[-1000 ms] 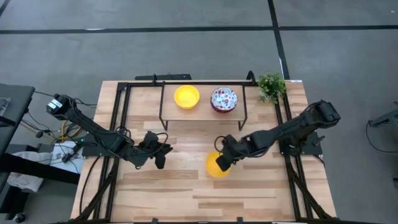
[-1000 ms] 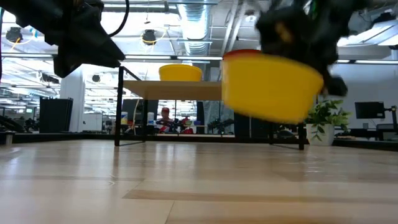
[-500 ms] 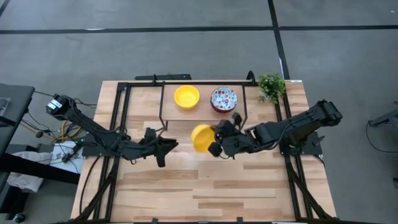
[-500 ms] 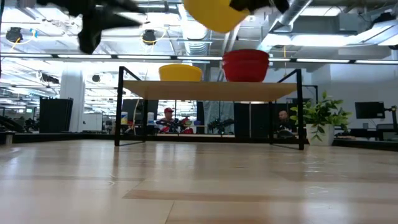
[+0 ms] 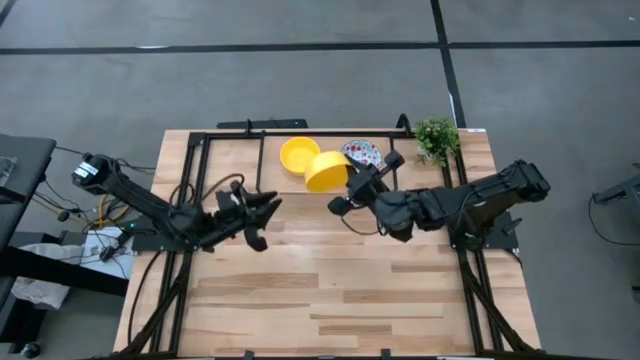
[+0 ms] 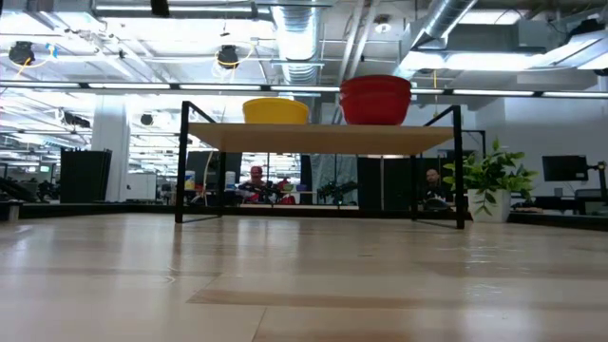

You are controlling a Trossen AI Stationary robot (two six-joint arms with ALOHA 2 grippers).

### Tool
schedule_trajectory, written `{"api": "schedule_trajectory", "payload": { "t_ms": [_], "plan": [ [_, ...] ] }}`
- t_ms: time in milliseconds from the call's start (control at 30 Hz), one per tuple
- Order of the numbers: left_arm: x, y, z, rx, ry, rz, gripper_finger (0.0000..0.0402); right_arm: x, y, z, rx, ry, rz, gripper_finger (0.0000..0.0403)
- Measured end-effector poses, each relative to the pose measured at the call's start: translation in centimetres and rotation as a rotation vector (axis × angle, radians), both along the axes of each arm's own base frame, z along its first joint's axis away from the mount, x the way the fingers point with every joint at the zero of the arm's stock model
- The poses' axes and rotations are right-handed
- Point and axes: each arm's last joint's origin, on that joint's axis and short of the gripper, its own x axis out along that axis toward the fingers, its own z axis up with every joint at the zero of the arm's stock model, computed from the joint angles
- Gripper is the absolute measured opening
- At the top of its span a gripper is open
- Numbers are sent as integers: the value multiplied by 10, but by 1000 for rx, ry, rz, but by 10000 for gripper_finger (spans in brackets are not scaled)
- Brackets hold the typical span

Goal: Pick & Place Mini bowls
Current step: Stack the yellow bowl on the yellow bowl on the shelf

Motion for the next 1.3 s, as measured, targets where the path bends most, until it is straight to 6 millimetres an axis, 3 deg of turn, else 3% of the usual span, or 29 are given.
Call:
{"api": "schedule_trajectory", "payload": {
  "t_ms": [200, 367, 667, 1000, 1300],
  "plan": [
    [11, 14, 27, 174, -4, 60, 153, 12, -9, 3, -48, 2, -41, 0],
    [14, 23, 34, 238, 16, 123, 176, 27, -17, -4, -100, 48, -152, 0],
    [19, 40, 34, 277, 36, 187, 169, 56, -35, -11, -190, 129, -242, 0],
    [21, 52, 34, 279, 46, 238, 164, 99, -46, -4, -263, 217, -260, 0],
    [20, 55, 32, 299, 130, 358, 163, 107, -47, 0, -282, 222, -249, 0]
  ]
}}
